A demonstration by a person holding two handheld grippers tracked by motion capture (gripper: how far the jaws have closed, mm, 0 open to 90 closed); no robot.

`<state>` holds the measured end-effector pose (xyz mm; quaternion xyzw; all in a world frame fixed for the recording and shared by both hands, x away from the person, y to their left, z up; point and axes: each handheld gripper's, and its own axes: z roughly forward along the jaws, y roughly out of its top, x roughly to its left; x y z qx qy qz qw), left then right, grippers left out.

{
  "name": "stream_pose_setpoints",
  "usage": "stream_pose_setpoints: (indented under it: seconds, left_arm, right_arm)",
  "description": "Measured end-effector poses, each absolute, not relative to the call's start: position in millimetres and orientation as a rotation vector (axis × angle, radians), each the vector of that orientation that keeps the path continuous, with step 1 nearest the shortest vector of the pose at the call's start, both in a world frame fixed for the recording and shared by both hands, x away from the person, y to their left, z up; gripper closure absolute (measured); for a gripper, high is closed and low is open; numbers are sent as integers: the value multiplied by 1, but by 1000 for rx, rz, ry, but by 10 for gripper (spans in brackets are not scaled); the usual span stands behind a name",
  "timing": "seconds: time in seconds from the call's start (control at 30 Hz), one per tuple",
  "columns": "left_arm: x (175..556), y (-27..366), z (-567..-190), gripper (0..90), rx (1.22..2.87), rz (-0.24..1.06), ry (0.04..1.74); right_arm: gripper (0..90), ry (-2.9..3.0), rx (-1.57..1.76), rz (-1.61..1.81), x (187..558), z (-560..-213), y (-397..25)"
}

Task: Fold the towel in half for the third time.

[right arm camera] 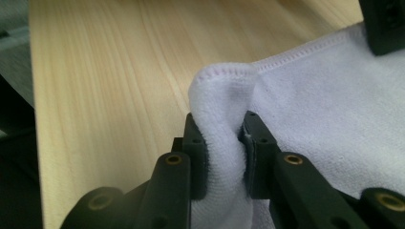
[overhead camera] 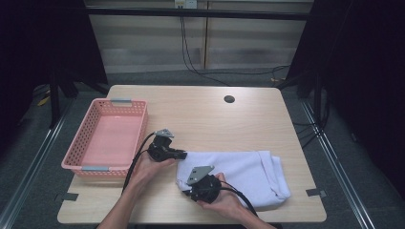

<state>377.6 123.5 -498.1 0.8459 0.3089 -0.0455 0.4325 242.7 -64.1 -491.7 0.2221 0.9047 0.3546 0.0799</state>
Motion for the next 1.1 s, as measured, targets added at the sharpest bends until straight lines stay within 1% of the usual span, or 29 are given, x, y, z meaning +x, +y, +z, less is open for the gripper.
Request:
stream_pose_setpoints:
  seconds: [0.13, 0.27, 0.3, 0.4, 0.5, 0.63, 0.9, 1.0, 1.1]
  left_arm:
    - [377, 126, -487, 827, 2039, -132, 779]
    - [377, 130, -473, 828, 1954, -161, 767]
    - [377, 130, -473, 828, 1954, -161, 767]
    - [374, 134, -464, 828, 1918, -163, 771]
    - [375, 138, -459, 828, 1918, -154, 775]
    - [377, 141, -449, 828, 1903, -129, 788]
    - [372, 156, -419, 828, 1911, -57, 788]
    - [369, 165, -407, 828, 1884, -41, 811]
    - [367, 163, -396, 828, 1868, -11, 793]
  right_arm:
    - [755, 2706, 739, 1132, 245, -487, -71]
    - [755, 2677, 770, 1209, 247, -474, -77]
    - [755, 2677, 770, 1209, 247, -474, -77]
    - [755, 2651, 787, 1272, 244, -459, -82]
    - [755, 2634, 781, 1319, 245, -447, -86]
    - [755, 2609, 795, 1359, 250, -438, -86]
    - [754, 2584, 768, 1446, 252, -424, -68]
    - [754, 2551, 742, 1488, 251, -415, -62]
    - [754, 2512, 747, 1552, 250, -408, -58]
